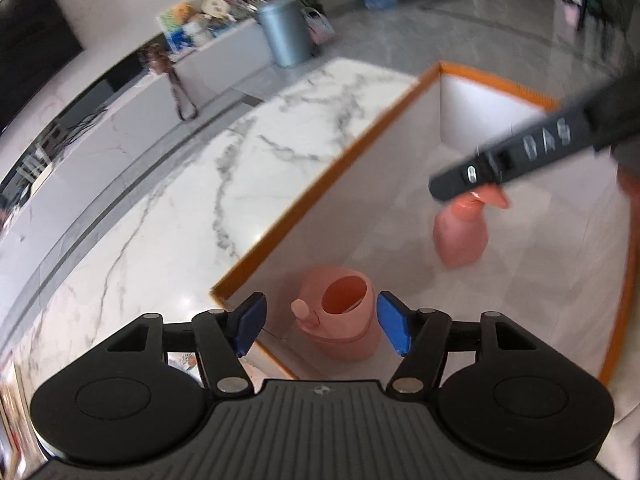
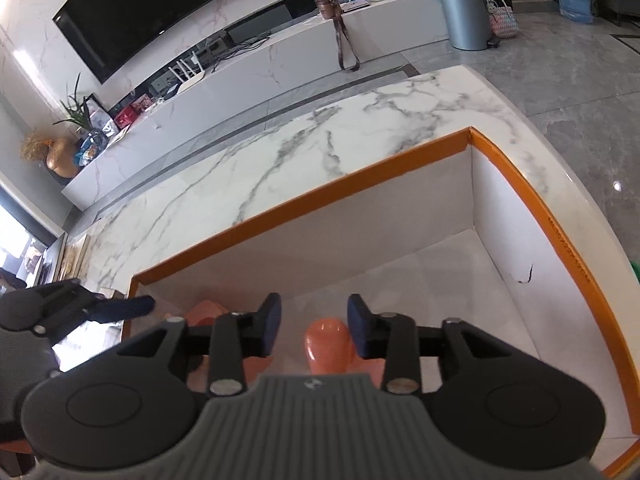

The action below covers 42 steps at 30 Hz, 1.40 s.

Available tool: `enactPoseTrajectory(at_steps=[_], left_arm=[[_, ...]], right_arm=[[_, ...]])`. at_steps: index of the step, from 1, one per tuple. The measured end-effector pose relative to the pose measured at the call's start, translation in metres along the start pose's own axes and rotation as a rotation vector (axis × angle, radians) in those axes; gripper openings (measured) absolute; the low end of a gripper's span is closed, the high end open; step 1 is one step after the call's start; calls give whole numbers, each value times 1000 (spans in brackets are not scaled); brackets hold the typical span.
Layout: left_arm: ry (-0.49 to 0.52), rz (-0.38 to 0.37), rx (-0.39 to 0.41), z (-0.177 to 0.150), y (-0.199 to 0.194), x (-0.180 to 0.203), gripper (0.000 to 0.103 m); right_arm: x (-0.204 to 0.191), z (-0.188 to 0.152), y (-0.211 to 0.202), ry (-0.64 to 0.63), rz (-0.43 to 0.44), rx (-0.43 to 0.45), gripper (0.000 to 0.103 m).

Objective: Organize rigid objects
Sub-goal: 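Open the left tool to release the pink cup inside the box, then lower the pink bottle beside the cup and open the right tool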

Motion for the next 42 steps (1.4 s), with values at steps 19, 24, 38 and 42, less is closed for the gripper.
enactPoseTrajectory(at_steps=[19,24,38,42], left_arm=[[-440,-66,-125,-38,-12,-23,26],[-465,-120,-113,-40,-11,-30,24],[-505,-144,-100,-52,-13,-53,21],[-520,-170,-91,-53,-13,-57,21]], right_arm=[[1,-11,19,-102,-144,-71,31],[-17,-13,21,-115,-84,-81,26],[-85,-22,48,-153,-22,-128,26],[-90,-25,46,-163,-24,-170,26]])
Point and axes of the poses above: each gripper's, at about its wrist camera, not at the fingertips, and y roughly the way its jaws point, x to its right, z to its top, the point moved 4 cm from there along y, roughly the way its jaws point, and after that the axes turned 1 degree about -y, right-handed, at the moved point
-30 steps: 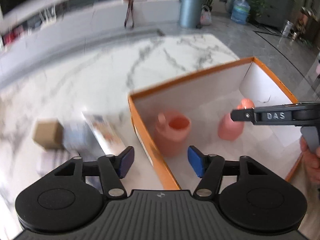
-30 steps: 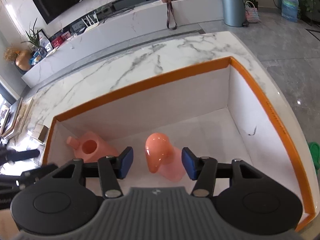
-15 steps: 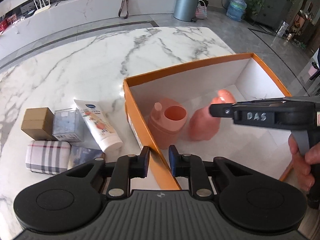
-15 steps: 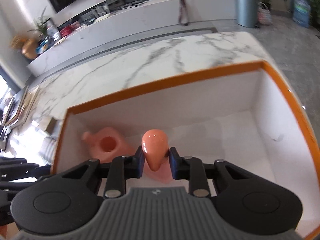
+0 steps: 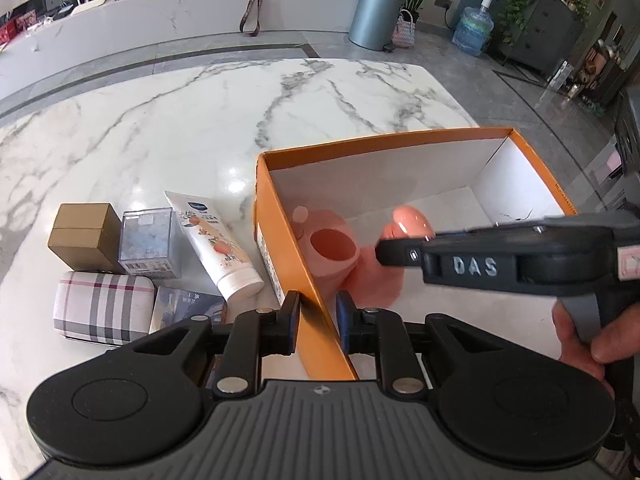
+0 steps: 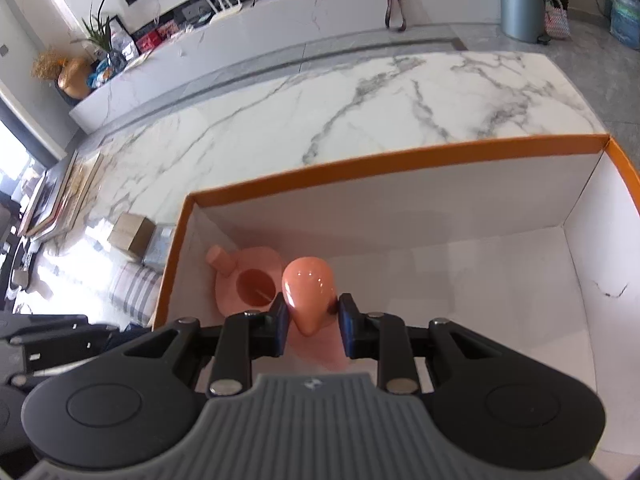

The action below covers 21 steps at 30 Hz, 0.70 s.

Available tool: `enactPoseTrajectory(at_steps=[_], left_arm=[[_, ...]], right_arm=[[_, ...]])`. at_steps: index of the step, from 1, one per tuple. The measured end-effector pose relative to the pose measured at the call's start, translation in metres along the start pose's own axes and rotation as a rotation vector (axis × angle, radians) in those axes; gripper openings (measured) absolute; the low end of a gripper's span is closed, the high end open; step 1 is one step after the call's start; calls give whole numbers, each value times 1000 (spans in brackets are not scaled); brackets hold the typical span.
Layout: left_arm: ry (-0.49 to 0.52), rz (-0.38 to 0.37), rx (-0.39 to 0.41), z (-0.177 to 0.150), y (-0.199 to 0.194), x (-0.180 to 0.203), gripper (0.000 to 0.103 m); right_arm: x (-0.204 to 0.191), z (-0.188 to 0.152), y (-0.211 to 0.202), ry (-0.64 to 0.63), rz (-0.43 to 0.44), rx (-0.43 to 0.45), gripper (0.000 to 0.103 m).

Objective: Organize rigid objects
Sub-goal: 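Lower the pink bottle beside the cup and open the right tool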

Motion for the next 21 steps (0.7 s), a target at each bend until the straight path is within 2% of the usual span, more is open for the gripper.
enactPoseTrajectory(at_steps=[4,13,17,21], left_arm=[[-2,-13,4,-1,0,-1,22],[-17,-42,12,-1,-1,-6,23],[-25,-58,11,-1,-1,-8,23],[-26,-59,5,0,-1,-8,24]], right_arm=[[-2,-10,-3,21,14,-33,26],[-14,-9,4,56,38,15,26],[-19,-8,4,29,45,9,26],[-14,-4,-4,-27,-24,29,26]])
Point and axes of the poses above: each gripper's, at about its wrist camera, not at the fingertips, and y roughly the way its jaws point, x to its right, z to its top, the point moved 4 cm from there along y, roughly the way its jaws point, and after that the axes turned 1 degree about -y, right-handed, at the moved point
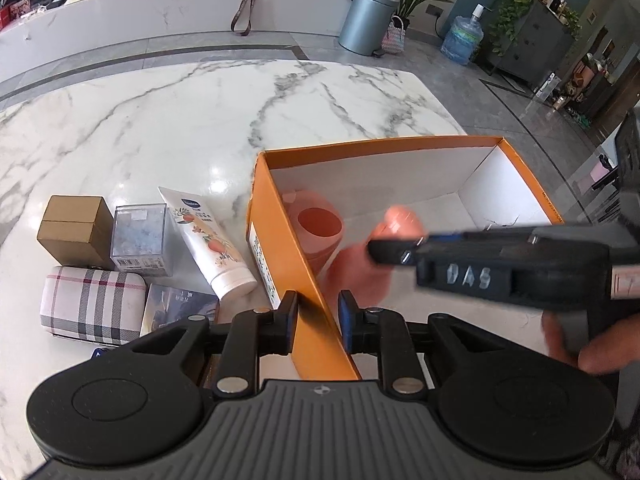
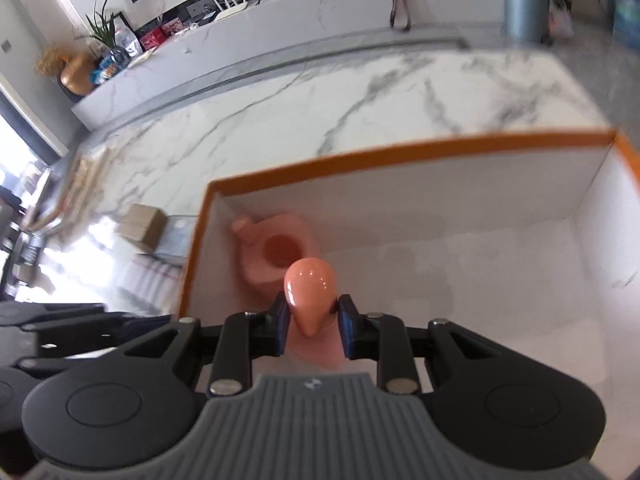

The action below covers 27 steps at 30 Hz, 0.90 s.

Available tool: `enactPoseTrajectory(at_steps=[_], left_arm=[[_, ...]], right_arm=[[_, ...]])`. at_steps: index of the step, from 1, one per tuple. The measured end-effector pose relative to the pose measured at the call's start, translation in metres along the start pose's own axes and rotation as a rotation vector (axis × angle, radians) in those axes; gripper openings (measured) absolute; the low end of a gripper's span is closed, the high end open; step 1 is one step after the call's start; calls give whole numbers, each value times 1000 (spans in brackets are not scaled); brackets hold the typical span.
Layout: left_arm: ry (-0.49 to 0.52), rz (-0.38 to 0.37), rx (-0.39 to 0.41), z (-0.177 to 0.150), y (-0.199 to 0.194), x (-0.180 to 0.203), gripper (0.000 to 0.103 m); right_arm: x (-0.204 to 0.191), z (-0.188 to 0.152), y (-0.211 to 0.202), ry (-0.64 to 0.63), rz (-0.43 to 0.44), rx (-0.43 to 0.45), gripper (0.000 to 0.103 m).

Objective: Organize rigid objects
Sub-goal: 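Lower the pink bottle beside the cup and open the right tool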

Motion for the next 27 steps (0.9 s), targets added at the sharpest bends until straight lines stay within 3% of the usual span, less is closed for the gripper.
enactPoseTrajectory(at_steps=[10,25,27], left_arm=[[10,18,-10,2,0,2,23],[14,22,-8,5,3,1,23],[15,23,-8,5,3,0,22]], right_arm=[[9,29,13,-76,-31,128,26],[13,21,22,-116,17,94,29],[15,18,21,-114,17,74,40]])
Point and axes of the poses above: each gripper's, at about its wrist camera, not at the fingertips, and y roughly the way its jaws point, x to its right, z to its top, the point moved 4 cm from there along y, roughly the way its jaws point, and after that the axes turned 1 degree about -y, right-handed, at the moved point
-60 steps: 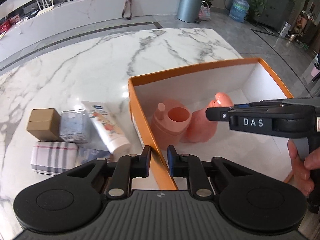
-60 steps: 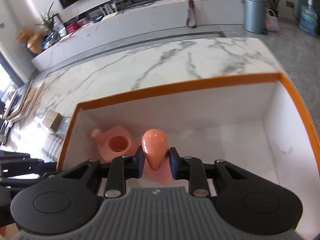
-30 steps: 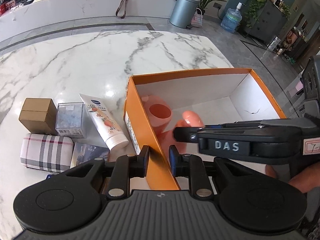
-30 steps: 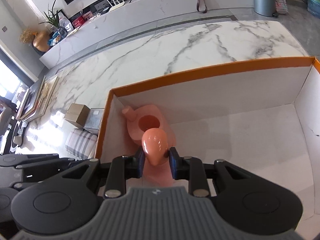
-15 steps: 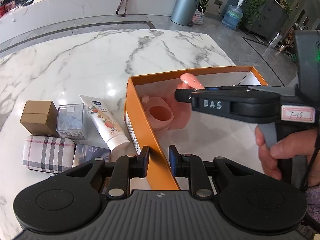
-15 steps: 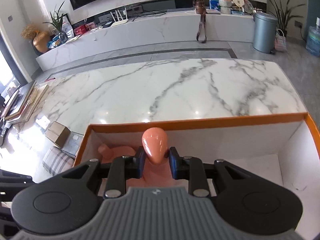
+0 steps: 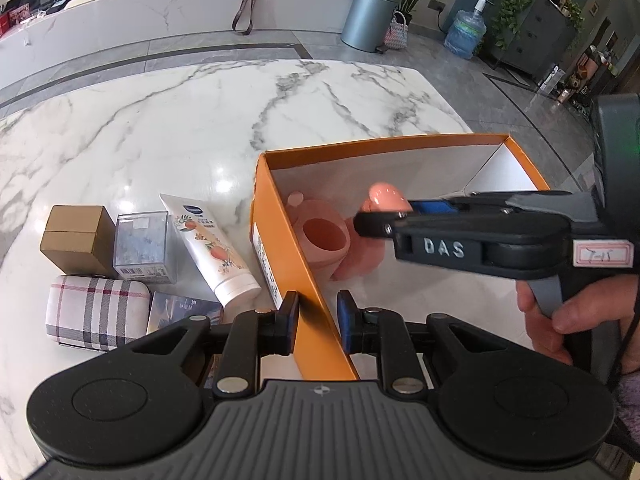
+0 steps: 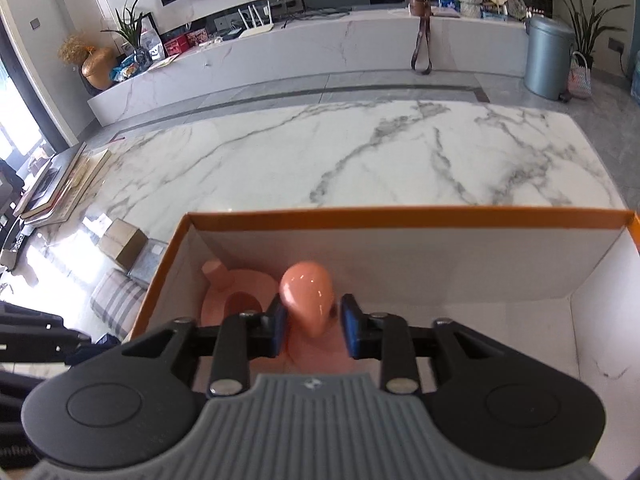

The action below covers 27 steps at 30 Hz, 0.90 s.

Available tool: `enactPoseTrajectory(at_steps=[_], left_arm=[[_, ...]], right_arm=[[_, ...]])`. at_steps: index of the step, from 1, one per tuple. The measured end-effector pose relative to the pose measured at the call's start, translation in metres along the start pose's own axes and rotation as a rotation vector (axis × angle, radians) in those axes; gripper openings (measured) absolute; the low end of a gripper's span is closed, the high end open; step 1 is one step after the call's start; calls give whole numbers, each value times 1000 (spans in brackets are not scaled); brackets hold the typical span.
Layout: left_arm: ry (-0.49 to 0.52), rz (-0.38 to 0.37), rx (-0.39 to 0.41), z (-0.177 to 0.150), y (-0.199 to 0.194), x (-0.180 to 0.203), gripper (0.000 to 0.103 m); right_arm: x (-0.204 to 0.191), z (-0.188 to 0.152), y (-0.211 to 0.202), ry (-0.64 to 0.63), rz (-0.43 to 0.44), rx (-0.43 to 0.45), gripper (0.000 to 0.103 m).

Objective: Organize rigid objects
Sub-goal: 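Lower the pink bottle beside the cup and open the right tool, then move the left tool to the brown cardboard cube while the right tool withdraws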

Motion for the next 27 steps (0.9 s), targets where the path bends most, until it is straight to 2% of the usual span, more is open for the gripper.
enactPoseTrajectory(at_steps=[2,5,9,15,17,23,27], left_arm=[[-1,-1,1,0,0,0,22],[-4,-3,2,0,0,0,23],[-3,-1,3,0,-1,0,22],[-3,-1,4,0,-1,0,22],[-5,-5,4,0,-1,0,22],[-5,-7,9,0,-1,-1,22],[-6,-10,10,-1,-1,-2,22]], right_arm=[[1,-4,-1,1,2,-32,44],[5,-9,-4,38,22,-76,55],[2,-18,4,90,68,-176,54],[-6,-23,29,157,50,-242,53],[-6,-24,35,175,36,-249,49],[-1,-22,43,175,44,-238,46],[-2,-22,47,193,90,-248,33]])
Point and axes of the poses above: each gripper's, at about its wrist camera, not at the fingertips, and y roughly the way its jaws point, x to its right, z to its top, the point moved 4 cm from there along y, roughly the way its jaws point, and after that the axes turned 1 degree about -y, right-handed, at the moved point
